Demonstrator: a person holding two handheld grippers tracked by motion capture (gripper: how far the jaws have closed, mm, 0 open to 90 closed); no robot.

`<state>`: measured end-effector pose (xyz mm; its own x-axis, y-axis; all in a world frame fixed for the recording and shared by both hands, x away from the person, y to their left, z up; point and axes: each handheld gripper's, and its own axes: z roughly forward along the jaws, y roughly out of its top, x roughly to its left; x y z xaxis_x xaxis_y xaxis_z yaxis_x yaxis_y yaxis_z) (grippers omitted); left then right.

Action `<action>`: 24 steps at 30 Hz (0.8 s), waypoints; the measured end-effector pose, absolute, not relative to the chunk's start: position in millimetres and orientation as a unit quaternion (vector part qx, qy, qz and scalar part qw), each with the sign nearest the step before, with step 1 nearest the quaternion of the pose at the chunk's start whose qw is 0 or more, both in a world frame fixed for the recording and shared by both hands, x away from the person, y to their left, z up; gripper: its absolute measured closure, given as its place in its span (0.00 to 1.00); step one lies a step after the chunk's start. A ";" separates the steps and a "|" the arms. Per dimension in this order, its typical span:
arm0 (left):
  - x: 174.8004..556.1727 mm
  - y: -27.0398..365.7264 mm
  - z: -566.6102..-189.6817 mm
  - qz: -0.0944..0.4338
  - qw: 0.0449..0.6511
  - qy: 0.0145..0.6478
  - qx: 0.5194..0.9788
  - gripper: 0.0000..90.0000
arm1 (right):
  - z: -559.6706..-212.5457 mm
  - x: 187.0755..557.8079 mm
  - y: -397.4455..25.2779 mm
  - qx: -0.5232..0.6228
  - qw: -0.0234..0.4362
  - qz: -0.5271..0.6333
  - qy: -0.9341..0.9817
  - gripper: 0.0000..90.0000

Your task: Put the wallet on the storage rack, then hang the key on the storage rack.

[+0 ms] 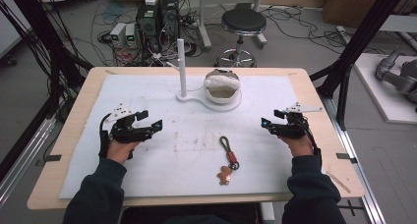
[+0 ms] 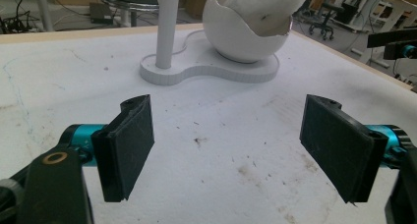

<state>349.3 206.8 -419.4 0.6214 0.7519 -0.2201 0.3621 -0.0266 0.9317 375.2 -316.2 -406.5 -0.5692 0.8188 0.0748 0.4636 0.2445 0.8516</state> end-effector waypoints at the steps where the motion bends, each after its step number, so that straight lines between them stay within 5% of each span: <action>1: 348.7 207.6 -419.9 0.170 0.570 0.400 0.697 0.23 | -408.1 374.4 -318.2 0.424 0.197 0.448 0.762 0.33; 16: 347.0 209.9 -418.2 0.176 0.570 0.404 0.694 0.24 | -404.1 370.0 -317.0 0.425 0.215 0.451 0.755 0.33; 24: 347.4 209.8 -418.6 0.173 0.569 0.406 0.694 0.24 | -412.1 370.7 -304.0 0.418 0.188 0.440 0.772 0.32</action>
<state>347.4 209.8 -418.6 0.6111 0.7601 -0.2211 0.3661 -0.0237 0.9303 370.7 -304.0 -412.1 -0.5798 0.8111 0.0770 0.4800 0.2637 0.8367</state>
